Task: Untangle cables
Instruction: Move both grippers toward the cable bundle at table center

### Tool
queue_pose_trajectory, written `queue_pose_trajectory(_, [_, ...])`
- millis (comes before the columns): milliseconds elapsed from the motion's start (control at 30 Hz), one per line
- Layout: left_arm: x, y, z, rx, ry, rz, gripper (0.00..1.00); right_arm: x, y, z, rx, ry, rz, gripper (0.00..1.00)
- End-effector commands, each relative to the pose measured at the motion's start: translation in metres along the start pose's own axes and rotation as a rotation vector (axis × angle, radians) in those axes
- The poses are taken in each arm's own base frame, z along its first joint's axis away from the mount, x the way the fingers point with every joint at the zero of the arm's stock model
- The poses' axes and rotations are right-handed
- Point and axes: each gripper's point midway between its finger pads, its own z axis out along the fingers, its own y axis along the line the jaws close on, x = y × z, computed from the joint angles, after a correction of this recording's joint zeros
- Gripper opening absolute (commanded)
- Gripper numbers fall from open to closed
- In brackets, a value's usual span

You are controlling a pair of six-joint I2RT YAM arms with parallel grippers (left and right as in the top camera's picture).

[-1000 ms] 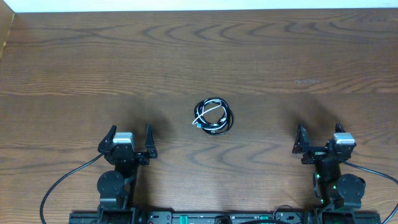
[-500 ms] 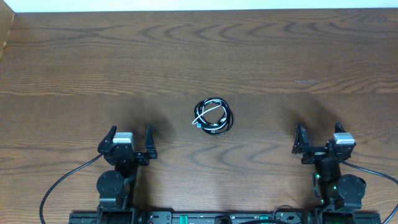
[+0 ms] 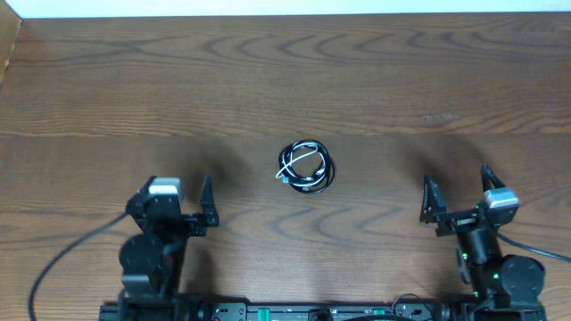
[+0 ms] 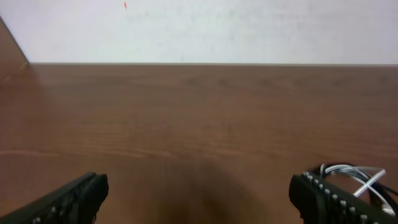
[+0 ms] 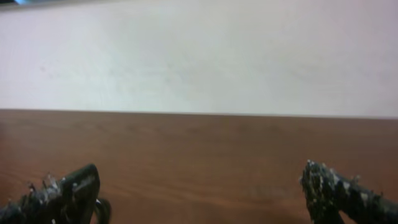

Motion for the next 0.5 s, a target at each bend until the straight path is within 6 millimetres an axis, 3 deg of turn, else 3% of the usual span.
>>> queue_pose_trajectory(0, [-0.037, -0.016, -0.003, 0.091, 0.023, 0.033, 0.98, -0.024, 0.014, 0.003, -0.068, 0.012, 0.014, 0.99])
queue_pose_trajectory(167, [-0.090, -0.045, -0.004, 0.259, 0.070, 0.027, 0.98, -0.048, 0.026, 0.017, -0.137, 0.107, 0.043, 0.99])
queue_pose_trajectory(267, [-0.109, -0.061, 0.002, 0.349, 0.131, 0.013, 0.98, -0.057, 0.030, 0.029, -0.167, 0.190, 0.073, 0.99])
queue_pose_trajectory(367, [-0.113, -0.074, 0.014, 0.415, 0.238, -0.005, 0.98, -0.061, 0.033, 0.041, -0.186, 0.286, 0.111, 0.99])
queue_pose_trajectory(467, [-0.102, -0.089, 0.031, 0.460, 0.377, 0.000, 0.98, -0.059, 0.033, 0.054, -0.198, 0.390, 0.154, 0.99])
